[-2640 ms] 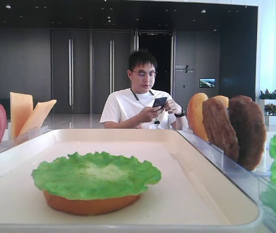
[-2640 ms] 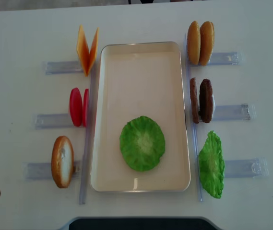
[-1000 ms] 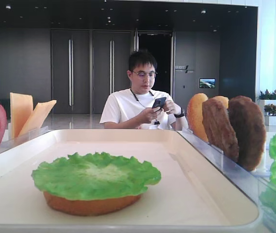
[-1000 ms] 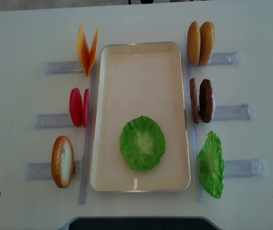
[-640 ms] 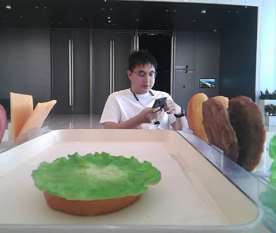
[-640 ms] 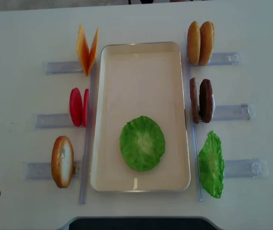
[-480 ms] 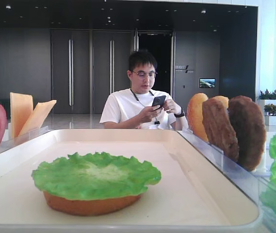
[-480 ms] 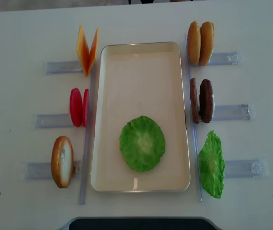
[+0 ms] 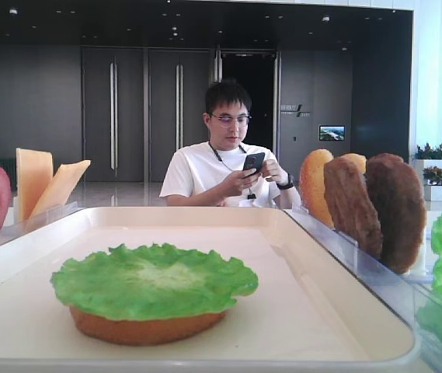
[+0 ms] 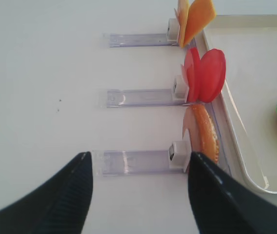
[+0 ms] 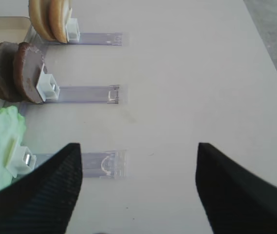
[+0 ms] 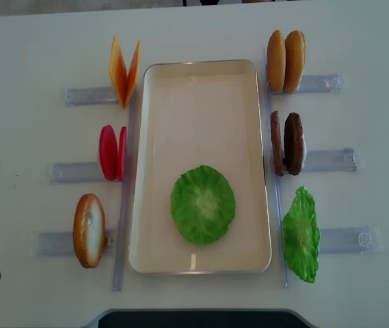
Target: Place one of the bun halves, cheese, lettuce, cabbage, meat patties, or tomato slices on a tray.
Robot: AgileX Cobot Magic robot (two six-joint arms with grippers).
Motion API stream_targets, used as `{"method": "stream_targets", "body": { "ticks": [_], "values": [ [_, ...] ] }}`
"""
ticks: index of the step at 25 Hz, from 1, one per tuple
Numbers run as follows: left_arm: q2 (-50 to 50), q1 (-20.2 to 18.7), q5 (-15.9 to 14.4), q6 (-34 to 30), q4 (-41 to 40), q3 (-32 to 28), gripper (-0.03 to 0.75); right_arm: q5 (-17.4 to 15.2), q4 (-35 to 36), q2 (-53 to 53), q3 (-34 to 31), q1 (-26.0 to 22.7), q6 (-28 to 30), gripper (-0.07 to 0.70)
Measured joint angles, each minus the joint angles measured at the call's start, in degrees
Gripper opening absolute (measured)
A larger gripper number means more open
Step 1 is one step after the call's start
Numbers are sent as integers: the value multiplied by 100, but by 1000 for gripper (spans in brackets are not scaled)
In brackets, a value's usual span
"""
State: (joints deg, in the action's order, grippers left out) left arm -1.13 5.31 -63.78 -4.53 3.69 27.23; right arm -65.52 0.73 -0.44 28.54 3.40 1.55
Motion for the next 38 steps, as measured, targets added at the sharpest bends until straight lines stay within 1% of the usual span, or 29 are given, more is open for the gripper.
{"method": "stream_targets", "body": {
  "ticks": [28, 38],
  "values": [
    [0, 0, 0, 0, 0, 0, 471, 12, 41, 0, 0, 0, 24, 501],
    [0, 0, 0, 0, 0, 0, 471, 12, 41, 0, 0, 0, 24, 477]
  ]
}}
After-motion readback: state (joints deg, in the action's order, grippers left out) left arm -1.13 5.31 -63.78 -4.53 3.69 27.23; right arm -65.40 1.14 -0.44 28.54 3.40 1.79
